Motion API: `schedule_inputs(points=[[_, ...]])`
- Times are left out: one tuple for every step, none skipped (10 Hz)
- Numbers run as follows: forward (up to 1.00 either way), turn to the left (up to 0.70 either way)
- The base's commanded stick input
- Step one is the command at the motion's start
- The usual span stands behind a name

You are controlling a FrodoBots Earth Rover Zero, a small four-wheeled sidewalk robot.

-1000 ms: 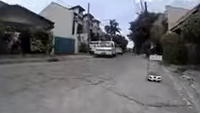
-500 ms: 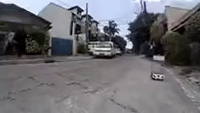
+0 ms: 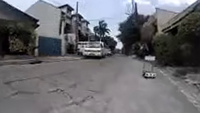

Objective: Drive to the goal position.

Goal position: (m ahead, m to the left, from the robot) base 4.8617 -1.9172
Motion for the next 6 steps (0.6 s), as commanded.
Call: schedule_inputs(points=[[0.70, -0.35], [0.70, -0.35], [0.70, -0.35], [0.70, -0.35], [0.70, -0.35], [0.70, -0.35]])
